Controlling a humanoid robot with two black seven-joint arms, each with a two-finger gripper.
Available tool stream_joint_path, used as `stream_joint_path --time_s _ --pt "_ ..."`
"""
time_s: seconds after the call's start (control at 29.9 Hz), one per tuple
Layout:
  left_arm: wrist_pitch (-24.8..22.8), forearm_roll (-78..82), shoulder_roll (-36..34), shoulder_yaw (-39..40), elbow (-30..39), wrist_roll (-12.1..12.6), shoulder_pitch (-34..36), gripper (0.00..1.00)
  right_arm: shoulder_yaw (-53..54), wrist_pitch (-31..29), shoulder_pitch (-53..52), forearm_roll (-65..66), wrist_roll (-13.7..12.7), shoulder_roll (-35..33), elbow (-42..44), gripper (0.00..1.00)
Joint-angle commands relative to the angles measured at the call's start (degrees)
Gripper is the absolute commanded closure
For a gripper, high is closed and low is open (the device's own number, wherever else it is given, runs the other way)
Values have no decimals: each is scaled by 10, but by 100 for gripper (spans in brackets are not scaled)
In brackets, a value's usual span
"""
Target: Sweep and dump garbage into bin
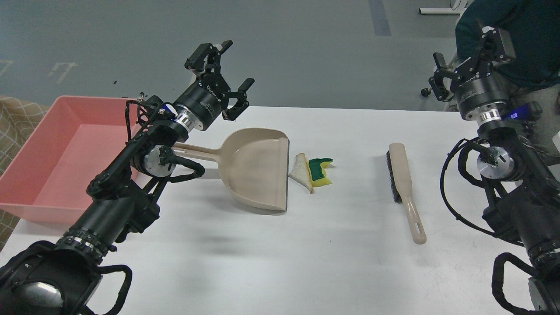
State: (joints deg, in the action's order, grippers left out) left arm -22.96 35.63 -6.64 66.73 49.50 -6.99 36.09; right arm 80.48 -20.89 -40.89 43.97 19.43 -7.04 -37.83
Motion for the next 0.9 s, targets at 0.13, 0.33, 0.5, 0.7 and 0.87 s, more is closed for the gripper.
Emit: stream_joint_path --time_s 0.13,0.33,0.5,0.7,0.87 --pt "-5 -2 -16 0 -2 -1 7 2 -1 42 -3 -4 0 -10 1 0" --pt "0 -21 -20 5 -2 3 7 2 -1 43 -3 -4 -2 -17 2 0" --pt "3 -39 -21 2 -8 3 13 2 -2 44 -6 -4 -6 -18 4 0" --pt "24 -41 -21 -3 -36 -1 28 2 -1 77 -5 -4 -6 -18 7 0" --pt "24 -42 -21 -2 -37 -7 27 2 -6 75 -16 -4 -6 -13 6 0"
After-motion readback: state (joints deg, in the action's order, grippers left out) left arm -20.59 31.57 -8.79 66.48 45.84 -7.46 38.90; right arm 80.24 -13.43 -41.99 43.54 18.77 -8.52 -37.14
